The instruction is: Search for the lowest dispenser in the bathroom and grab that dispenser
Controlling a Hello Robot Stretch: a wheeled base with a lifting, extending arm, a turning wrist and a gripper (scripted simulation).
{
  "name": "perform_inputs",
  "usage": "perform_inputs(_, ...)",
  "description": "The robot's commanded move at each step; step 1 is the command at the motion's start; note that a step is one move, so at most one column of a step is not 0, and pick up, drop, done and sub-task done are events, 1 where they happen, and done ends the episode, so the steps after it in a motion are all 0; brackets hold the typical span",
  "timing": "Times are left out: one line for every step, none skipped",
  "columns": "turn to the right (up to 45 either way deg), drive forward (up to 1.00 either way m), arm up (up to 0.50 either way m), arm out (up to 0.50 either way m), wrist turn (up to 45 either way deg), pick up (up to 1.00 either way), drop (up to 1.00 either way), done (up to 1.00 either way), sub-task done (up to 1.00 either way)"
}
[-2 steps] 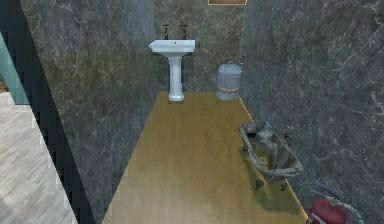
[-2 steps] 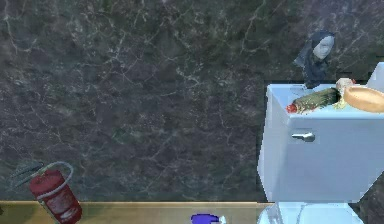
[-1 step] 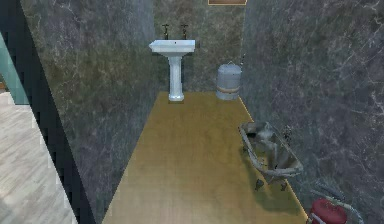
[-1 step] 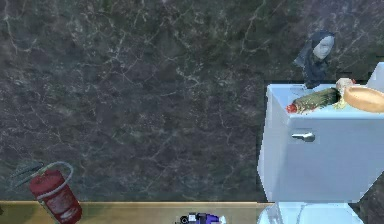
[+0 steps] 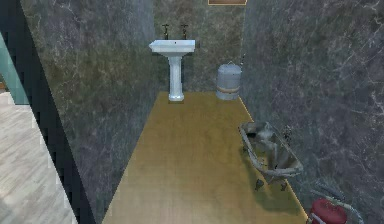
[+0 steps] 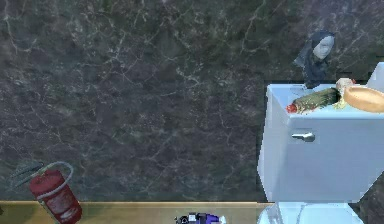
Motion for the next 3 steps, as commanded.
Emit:
perform_inputs(0.0, 0.00, 0.00, 0.00, 45.0, 0.00, 0.00, 0.00, 0.00)
perform_inputs(0.0, 0.00, 0.00, 0.00, 45.0, 0.00, 0.00, 0.00, 0.00)
perform_inputs(0.0, 0.00, 0.00, 0.00, 45.0, 0.00, 0.00, 0.00, 0.00)
